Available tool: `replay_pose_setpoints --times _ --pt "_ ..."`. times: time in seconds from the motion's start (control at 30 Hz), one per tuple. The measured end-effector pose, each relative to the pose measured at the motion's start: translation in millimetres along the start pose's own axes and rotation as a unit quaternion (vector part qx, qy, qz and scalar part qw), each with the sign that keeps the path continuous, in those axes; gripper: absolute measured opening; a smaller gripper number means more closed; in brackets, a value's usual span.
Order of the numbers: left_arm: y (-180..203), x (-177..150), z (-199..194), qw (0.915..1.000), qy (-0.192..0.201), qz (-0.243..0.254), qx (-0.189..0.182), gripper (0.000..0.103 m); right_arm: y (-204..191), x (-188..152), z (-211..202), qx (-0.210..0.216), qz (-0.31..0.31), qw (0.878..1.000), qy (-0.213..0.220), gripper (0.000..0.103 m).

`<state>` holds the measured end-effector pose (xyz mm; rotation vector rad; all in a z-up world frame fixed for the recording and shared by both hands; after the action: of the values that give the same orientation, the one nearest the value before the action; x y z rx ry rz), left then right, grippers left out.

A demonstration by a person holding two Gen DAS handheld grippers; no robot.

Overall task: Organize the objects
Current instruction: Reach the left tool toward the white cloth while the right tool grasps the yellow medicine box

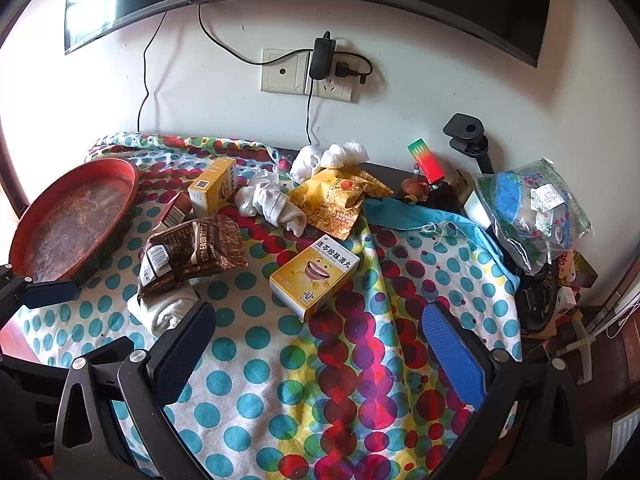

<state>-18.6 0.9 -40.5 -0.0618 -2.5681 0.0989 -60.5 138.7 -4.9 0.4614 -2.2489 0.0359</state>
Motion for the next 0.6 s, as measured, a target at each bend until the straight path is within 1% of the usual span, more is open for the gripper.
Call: replay_pose_setpoints --times 0.23,0.43,0.6 --pt "-1.2 -1.7 10.0 1.0000 -0.007 0.002 -0.001 0.076 -3.5 0.4 14.0 0.000 -0.004 1.000 -0.008 0.103" --pt "-2.5 -3.6 20.9 0.9998 -0.017 0.002 -0.003 0.076 -1.3 0.3 31.2 0.003 0.007 1.000 -0.019 0.103" --pt "-4.1 -4.1 30.5 0.9997 -0.024 -0.001 -0.008 0.076 -3.0 1.2 42.7 -0.004 0.001 1.000 -0.025 0.102"
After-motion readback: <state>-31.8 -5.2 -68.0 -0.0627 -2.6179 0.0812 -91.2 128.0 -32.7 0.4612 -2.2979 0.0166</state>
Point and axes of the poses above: each gripper's, at about its wrist camera, not at the fingertips, and z roughly the way its jaws point, y to its right, x to its top, the point moved 3 cm from there along z, roughly the way its jaws point, and after that the axes turned 4 degrees about y, right-handed, at the moved point
